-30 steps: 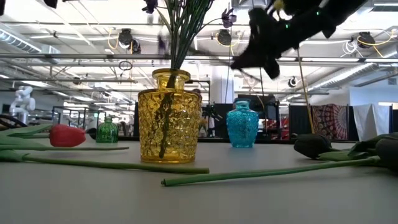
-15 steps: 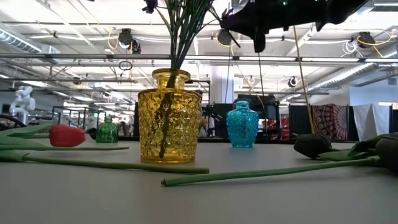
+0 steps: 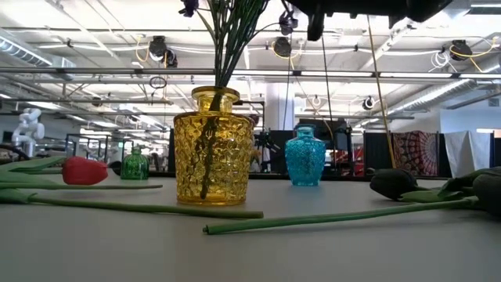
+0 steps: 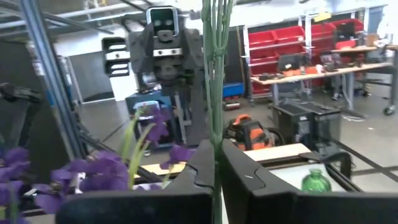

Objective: Sort flowers into vase by color
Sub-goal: Put the violet flower into the yellow vase

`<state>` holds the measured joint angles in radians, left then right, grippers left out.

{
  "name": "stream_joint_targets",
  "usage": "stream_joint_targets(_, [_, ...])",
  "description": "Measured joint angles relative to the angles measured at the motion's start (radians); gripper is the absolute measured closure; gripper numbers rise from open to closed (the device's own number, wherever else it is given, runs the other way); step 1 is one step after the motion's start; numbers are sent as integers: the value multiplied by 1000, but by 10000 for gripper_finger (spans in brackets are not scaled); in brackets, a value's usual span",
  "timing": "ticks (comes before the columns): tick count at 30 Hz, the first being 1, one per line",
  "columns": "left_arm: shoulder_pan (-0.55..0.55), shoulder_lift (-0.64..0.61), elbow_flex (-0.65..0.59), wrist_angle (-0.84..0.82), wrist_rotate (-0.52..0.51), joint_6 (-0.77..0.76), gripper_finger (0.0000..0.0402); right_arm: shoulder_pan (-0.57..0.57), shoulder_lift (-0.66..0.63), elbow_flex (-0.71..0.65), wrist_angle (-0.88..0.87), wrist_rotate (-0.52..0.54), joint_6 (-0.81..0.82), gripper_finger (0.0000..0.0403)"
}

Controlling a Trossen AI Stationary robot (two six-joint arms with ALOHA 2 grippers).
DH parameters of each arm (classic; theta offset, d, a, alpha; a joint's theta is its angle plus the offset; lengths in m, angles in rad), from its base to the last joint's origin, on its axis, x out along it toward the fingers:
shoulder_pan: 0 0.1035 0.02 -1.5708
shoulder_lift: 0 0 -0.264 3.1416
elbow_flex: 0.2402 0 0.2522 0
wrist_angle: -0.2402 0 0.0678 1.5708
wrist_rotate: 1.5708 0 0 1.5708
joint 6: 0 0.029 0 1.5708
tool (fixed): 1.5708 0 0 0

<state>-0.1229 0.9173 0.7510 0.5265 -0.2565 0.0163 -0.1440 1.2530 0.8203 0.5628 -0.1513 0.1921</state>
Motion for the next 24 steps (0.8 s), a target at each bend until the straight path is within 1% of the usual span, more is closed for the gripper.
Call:
stream_joint_targets(3, [55,41,25,-3,101,-47,237,2,0,13,-27,-12,-17,402])
stream_joint_targets(7, [112,121,77,-1,179,-89,237,2,1,15,-61,-12,-25,402])
stream_joint_targets(10, [135,197,129,-5,224,-90,237,2,1,15,-80,-12,-29,402])
stream_joint_targets(17, [157,347,250,-3,251,-90,237,9,1,15,-97,-12,-32,402])
stream_joint_targets(24, [171,411,312,-4,259,-89,237,43,1,16,-97,-5,-52,402])
